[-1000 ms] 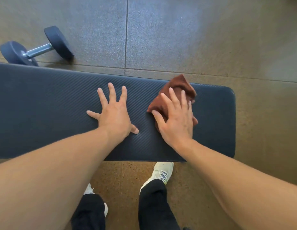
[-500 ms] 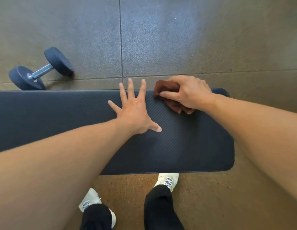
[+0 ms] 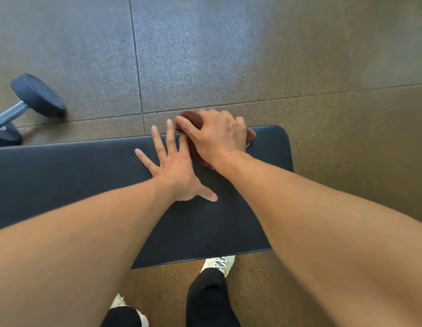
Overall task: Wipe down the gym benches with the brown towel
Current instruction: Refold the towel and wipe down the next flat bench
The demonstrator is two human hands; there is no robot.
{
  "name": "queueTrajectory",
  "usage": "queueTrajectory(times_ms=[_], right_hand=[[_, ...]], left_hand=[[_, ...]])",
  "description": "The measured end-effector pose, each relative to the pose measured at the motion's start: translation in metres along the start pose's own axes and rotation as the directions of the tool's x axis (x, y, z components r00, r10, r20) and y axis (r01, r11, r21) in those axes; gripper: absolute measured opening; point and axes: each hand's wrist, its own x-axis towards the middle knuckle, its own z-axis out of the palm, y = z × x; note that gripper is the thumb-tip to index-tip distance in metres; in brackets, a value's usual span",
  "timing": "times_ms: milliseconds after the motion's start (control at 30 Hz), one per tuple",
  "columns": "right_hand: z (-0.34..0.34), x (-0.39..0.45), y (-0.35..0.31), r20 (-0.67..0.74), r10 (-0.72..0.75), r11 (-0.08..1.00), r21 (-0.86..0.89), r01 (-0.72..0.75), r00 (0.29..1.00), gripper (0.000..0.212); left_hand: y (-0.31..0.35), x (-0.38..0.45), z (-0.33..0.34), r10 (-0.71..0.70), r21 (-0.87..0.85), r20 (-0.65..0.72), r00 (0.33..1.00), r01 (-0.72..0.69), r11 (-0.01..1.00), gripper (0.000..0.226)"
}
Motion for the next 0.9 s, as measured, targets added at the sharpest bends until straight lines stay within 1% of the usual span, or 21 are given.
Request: queueTrajectory(times_ms=[100,133,167,233,300,367,433,533,600,667,733,800,833,867,900], right_hand=[[-0.009,-0.001,0.026,0.021,-0.104,0.994,-0.014,0.104,0.994,0.062],[-0.014,-0.002,0.039,0.033,-0.118,0.992,-0.028,0.119,0.992,0.062],[-0.02,-0.002,0.053,0.035,-0.103,0.994,-0.038,0.104,0.994,0.062],[-0.03,-0.002,0.078,0.026,-0.014,0.999,-0.033,0.014,1.0,0.06],[-0.035,-0.005,0.098,-0.002,0.109,0.994,-0.006,-0.109,0.994,0.06],[-0.036,-0.012,0.111,-0.045,0.256,0.963,0.094,-0.251,0.966,0.058],[-0.032,-0.027,0.117,-0.084,0.409,0.897,0.224,-0.382,0.909,0.052],[-0.021,-0.059,0.123,-0.118,0.57,0.772,0.415,-0.481,0.813,0.049],[-0.013,-0.086,0.127,-0.093,0.666,0.673,0.502,-0.543,0.74,0.047],[-0.001,-0.123,0.131,-0.068,0.729,0.614,0.505,-0.606,0.681,0.045],[0.015,-0.167,0.13,-0.068,0.769,0.574,0.513,-0.638,0.636,0.047],[0.03,-0.203,0.123,-0.089,0.825,0.502,0.569,-0.652,0.558,0.047],[0.036,-0.213,0.119,-0.095,0.85,0.466,0.593,-0.657,0.517,0.047],[0.039,-0.218,0.115,-0.106,0.864,0.452,0.595,-0.665,0.492,0.048],[0.039,-0.216,0.111,-0.118,0.868,0.455,0.58,-0.676,0.482,0.049]], left_hand=[[0.003,0.001,-0.002,-0.02,0.019,0.022,1.0,0.019,1.0,0.179],[0.004,0.001,-0.003,-0.02,0.017,0.025,0.999,0.02,1.0,0.179],[0.006,0.001,-0.004,-0.02,0.013,0.027,0.999,0.019,1.0,0.179],[0.008,0.0,-0.007,-0.024,0.004,0.042,0.999,0.024,1.0,0.181],[0.01,0.0,-0.009,-0.027,0.003,0.056,0.998,0.027,1.0,0.182],[0.01,-0.002,-0.011,-0.026,0.007,0.068,0.997,0.026,1.0,0.182],[0.011,-0.002,-0.012,-0.022,0.001,0.068,0.997,0.022,1.0,0.183],[0.009,-0.005,-0.012,0.007,-0.008,0.059,0.998,-0.007,1.0,0.182],[0.007,-0.007,-0.011,0.026,-0.006,0.048,0.999,-0.026,1.0,0.181],[0.005,-0.008,-0.01,0.043,-0.006,0.035,0.998,-0.043,0.999,0.18],[0.003,-0.009,-0.009,0.058,-0.008,0.019,0.998,-0.058,0.998,0.179],[-0.001,-0.009,-0.006,0.078,-0.005,0.005,0.997,-0.078,0.997,0.177],[-0.002,-0.01,-0.006,0.088,-0.006,0.002,0.996,-0.088,0.996,0.176],[-0.003,-0.01,-0.006,0.097,-0.007,0.004,0.995,-0.097,0.995,0.175],[-0.003,-0.01,-0.006,0.104,-0.007,0.006,0.995,-0.104,0.995,0.175]])
